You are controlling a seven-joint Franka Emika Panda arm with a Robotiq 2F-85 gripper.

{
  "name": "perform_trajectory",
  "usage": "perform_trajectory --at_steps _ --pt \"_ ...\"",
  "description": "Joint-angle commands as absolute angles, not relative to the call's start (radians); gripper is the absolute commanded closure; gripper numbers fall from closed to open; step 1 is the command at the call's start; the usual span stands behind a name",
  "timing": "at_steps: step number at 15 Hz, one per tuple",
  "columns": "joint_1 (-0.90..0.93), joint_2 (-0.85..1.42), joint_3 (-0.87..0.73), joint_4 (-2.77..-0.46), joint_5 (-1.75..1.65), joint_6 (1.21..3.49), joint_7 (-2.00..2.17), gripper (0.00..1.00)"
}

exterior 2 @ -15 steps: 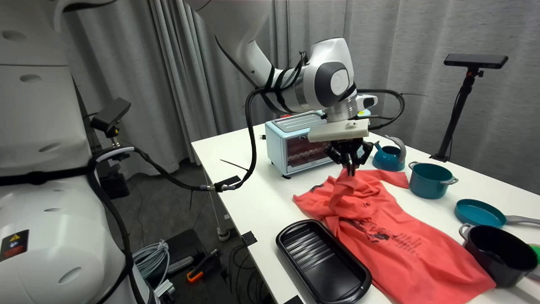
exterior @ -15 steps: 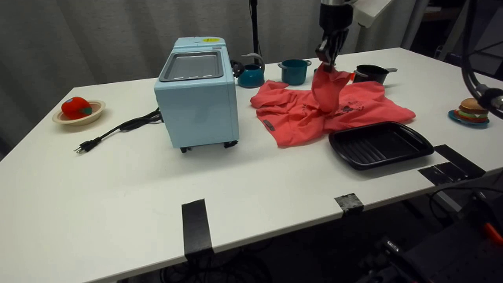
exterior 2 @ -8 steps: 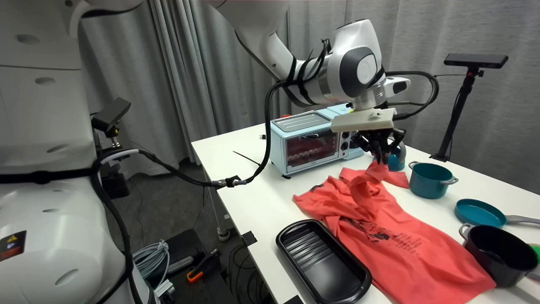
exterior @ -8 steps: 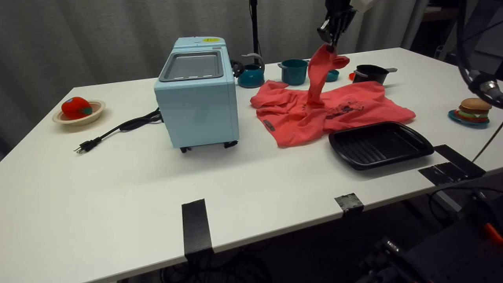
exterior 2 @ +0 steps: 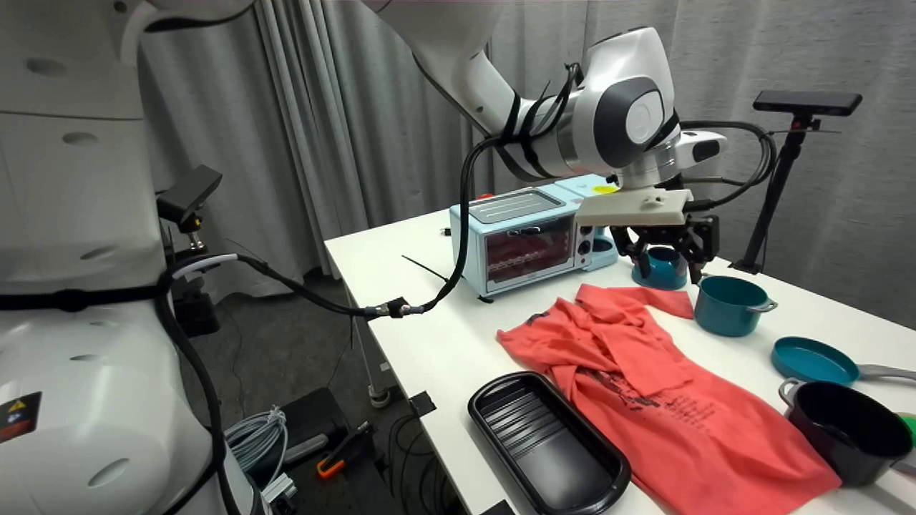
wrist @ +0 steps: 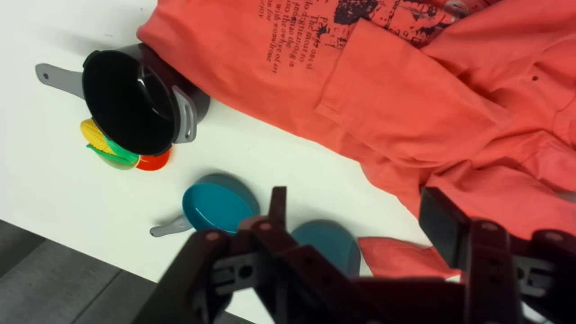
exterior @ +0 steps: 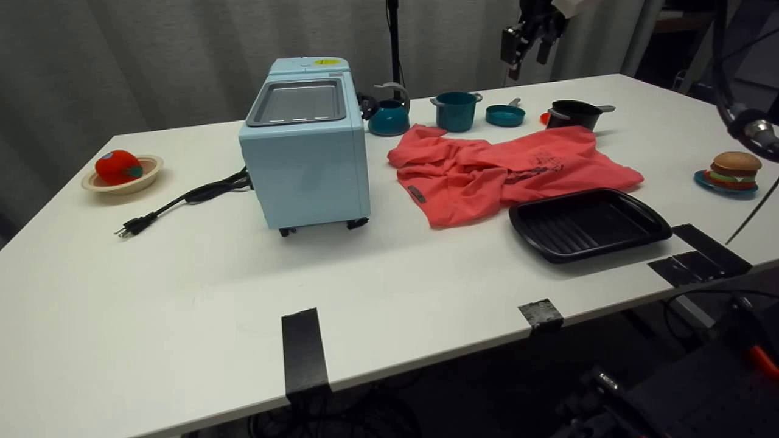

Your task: Fold the orange shirt

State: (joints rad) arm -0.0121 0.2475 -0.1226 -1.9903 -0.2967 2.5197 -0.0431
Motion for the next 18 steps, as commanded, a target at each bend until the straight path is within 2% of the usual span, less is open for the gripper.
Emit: perform_trajectory --at_steps 1,8,9,11,18 --pt "-0.022 0.247 -0.112 -1.989 -0.296 2.516 -0.043 0.22" --pt "-0.022 0.247 -0.111 -1.989 -0.293 2.516 -0.043 0.22" --pt "-0.022 0.247 -0.111 -1.989 -0.293 2.516 -0.043 0.06" --pt "-0.019 0.286 -0.095 -1.944 -0.269 2.538 -0.044 0.00" --pt "0.011 0.498 -0.016 -1.688 -0.154 2.584 -0.008 0.00"
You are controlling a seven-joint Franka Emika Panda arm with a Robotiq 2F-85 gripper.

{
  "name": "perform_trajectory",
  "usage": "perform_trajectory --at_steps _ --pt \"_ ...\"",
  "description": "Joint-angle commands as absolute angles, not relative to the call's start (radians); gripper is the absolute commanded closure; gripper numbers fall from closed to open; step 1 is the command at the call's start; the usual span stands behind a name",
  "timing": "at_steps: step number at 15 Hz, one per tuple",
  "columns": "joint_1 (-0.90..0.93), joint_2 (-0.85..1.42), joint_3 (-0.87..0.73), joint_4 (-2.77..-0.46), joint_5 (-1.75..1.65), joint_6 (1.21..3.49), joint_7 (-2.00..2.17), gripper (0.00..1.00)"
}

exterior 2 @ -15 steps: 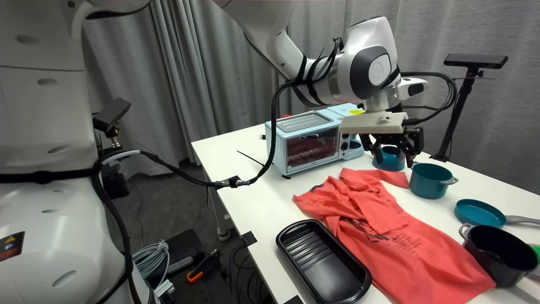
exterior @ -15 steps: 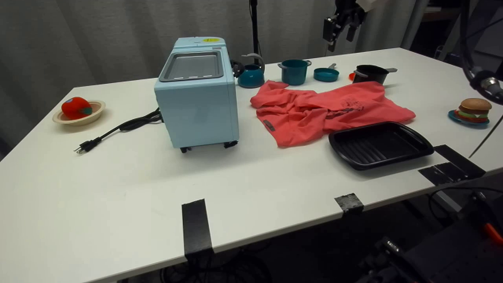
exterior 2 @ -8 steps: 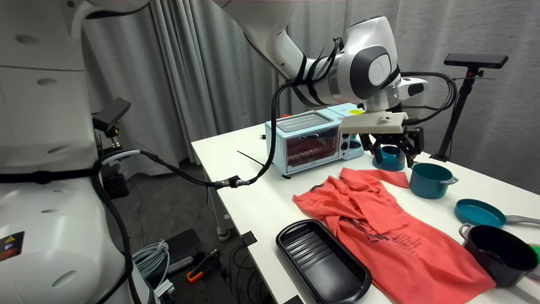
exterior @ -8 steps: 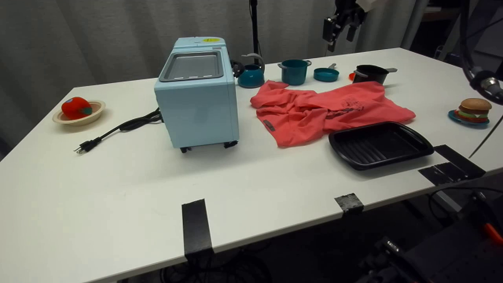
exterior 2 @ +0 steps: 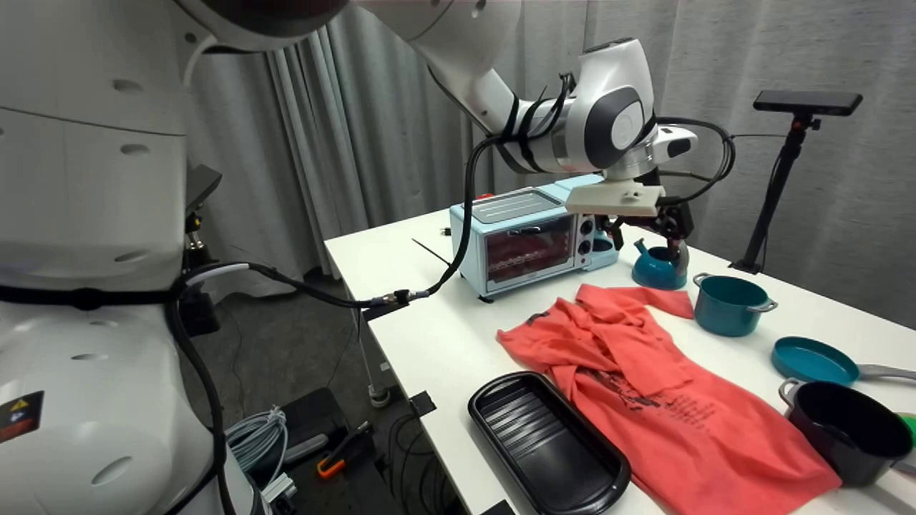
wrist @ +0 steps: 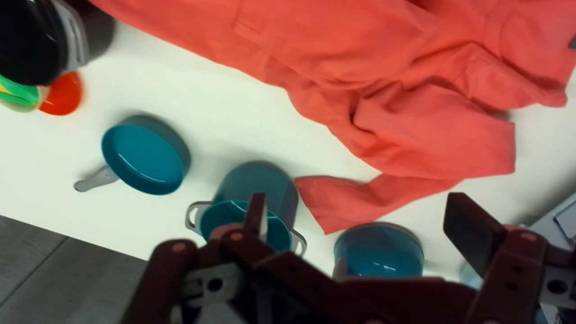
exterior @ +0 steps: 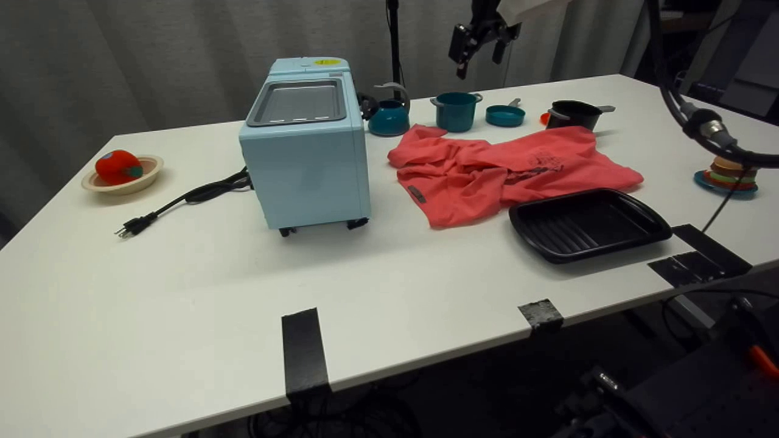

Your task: Fold the orange shirt

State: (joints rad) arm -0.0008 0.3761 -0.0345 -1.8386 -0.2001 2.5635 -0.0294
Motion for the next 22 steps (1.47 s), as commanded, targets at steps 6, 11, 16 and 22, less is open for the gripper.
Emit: perform_trajectory --at_steps 6,11,16,22 --pt "0.072 0.714 -0.031 -1.460 -0.157 2.585 0.090 0.00" --pt "0.109 0.898 -0.056 -1.266 -0.159 2.532 0.140 0.00" --pt "0.118 1.041 -0.080 -1.074 -0.153 2.479 0.170 0.00" --pt "0.112 1.160 -0.083 -0.896 -0.150 2.362 0.180 0.00"
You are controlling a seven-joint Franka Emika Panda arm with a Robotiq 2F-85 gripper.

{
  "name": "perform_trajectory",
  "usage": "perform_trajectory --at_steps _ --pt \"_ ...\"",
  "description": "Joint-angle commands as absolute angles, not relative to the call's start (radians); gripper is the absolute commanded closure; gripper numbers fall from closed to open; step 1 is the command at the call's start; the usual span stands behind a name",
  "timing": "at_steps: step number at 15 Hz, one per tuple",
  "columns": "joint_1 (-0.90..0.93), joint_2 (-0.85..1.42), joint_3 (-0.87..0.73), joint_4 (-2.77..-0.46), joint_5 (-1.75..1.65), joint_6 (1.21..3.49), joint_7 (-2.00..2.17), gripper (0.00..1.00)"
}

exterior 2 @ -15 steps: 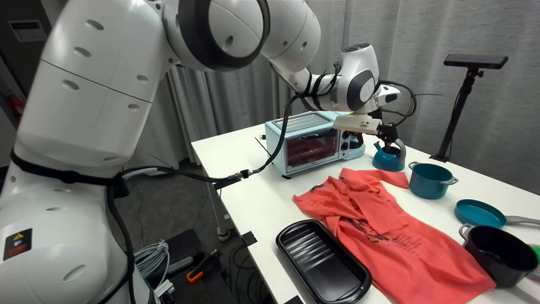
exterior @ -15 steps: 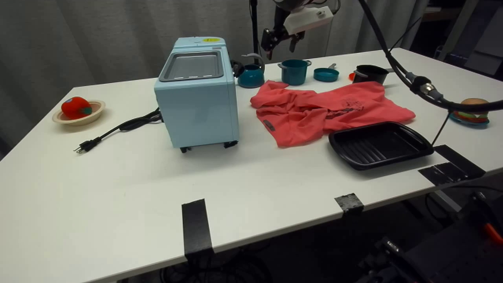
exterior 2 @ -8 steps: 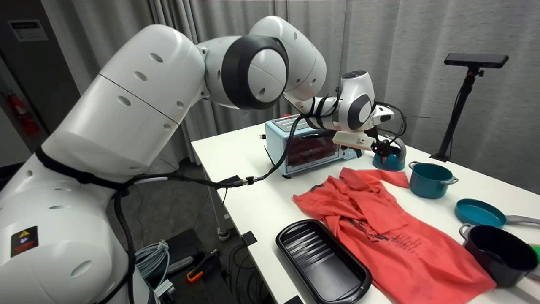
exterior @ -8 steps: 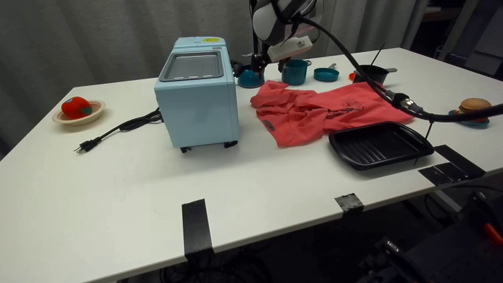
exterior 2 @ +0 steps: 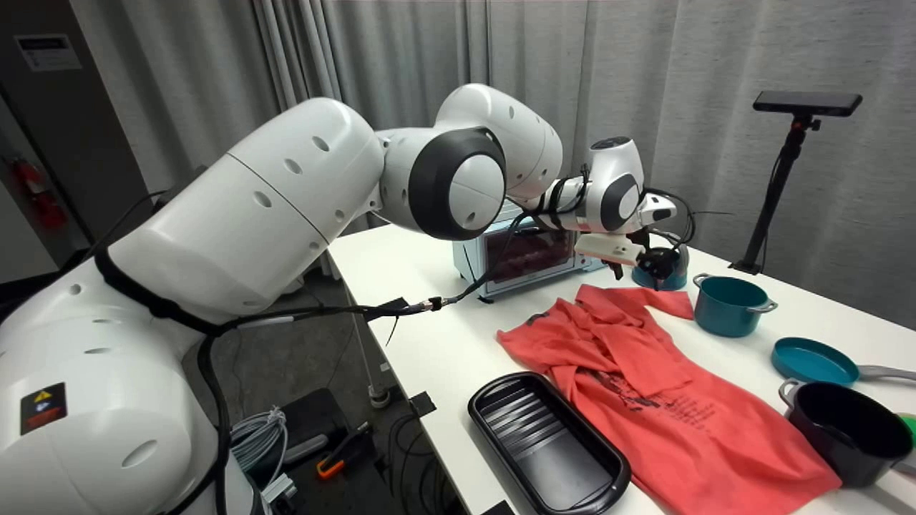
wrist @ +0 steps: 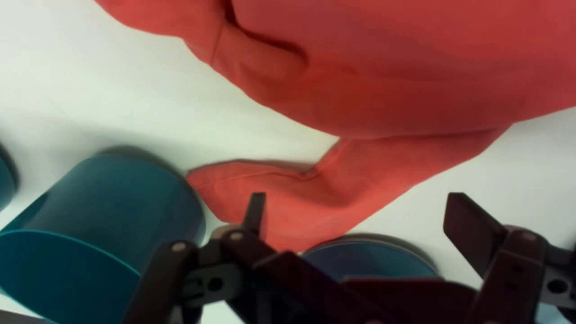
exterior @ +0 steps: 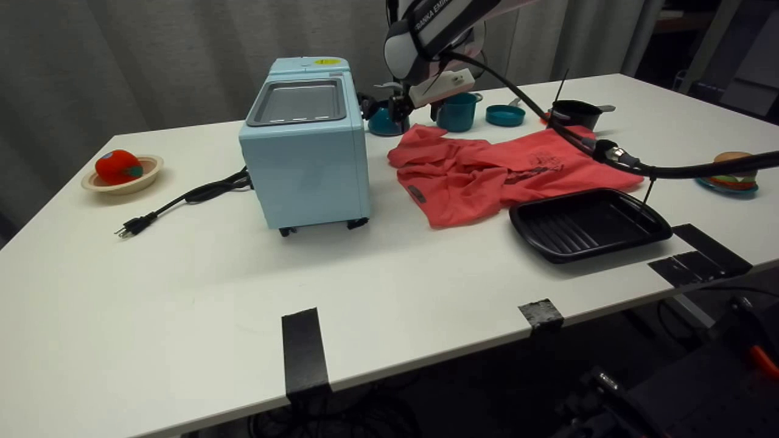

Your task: Fold the orange shirt

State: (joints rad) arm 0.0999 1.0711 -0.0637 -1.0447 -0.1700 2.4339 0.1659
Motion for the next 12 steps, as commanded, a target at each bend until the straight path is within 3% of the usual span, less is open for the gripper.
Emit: perform_trajectory --at_steps 1,3,5,6,12 --pt "0.111 1.177 -0.082 -0.871 -0.150 2.341 0.180 0.00" --pt "0.109 1.205 -0.078 -0.827 -0.147 2.297 0.178 0.06" --pt "0.102 1.218 -0.074 -0.797 -0.146 2.263 0.166 0.30" --pt "0.101 1.231 -0.073 -0.778 -0.147 2.254 0.164 0.32" --pt "0.103 1.276 -0.067 -0.709 -0.142 2.203 0.167 0.78"
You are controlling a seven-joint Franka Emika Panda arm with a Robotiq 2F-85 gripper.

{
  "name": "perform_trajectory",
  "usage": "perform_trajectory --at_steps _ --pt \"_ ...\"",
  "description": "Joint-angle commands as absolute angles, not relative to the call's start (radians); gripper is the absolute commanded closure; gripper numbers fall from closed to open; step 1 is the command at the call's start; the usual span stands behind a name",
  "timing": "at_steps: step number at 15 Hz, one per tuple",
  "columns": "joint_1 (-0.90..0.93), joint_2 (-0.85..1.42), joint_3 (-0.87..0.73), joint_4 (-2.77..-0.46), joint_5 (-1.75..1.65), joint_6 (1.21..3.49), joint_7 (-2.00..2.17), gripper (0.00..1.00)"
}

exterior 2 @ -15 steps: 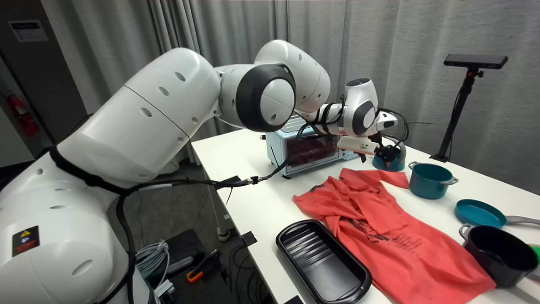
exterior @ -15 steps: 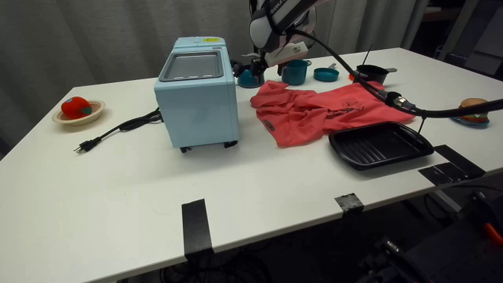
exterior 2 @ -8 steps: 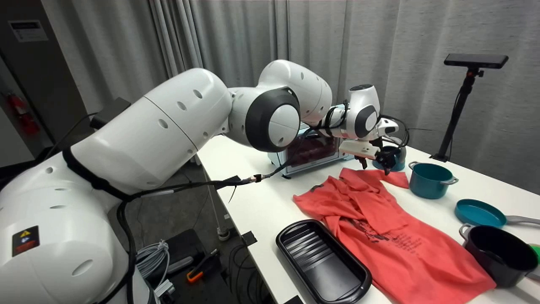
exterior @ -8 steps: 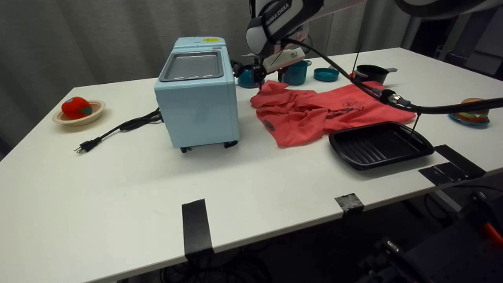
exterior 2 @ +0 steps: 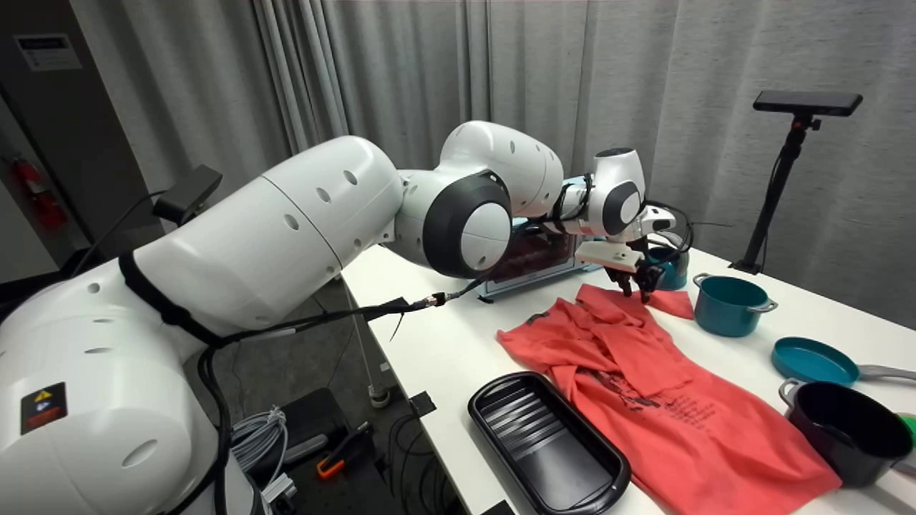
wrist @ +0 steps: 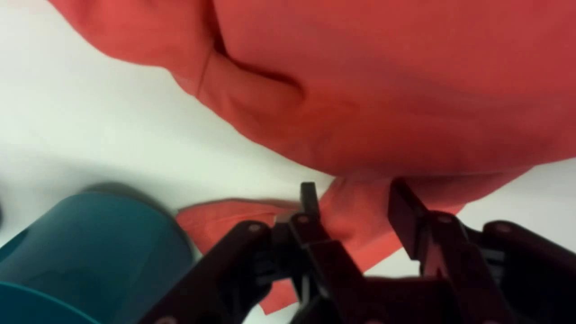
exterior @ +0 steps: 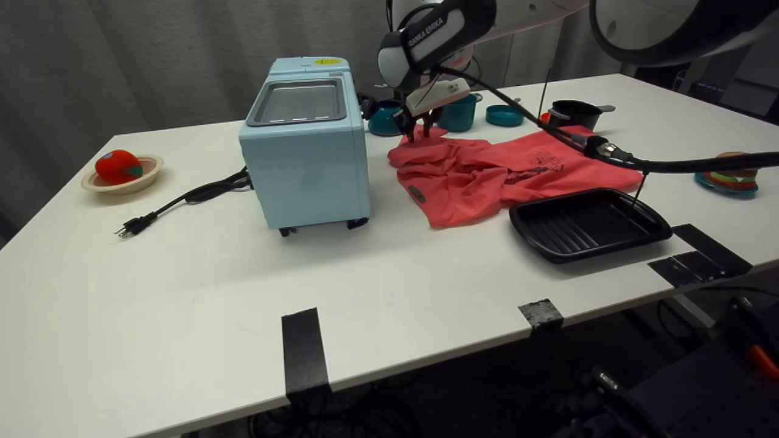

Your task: Fold the orange shirt

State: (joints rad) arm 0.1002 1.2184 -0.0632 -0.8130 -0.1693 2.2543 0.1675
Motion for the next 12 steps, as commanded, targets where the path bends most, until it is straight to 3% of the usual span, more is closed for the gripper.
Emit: perform_trajectory --at_steps 1,3,12 --pt "0.103 1.281 -0.065 -0.700 -0.141 2.193 0.167 0.85" --pt "0.102 1.292 -0.064 -0.680 -0.140 2.182 0.167 0.99" --pt "0.105 1.354 -0.079 -0.592 -0.157 2.234 0.162 0.99"
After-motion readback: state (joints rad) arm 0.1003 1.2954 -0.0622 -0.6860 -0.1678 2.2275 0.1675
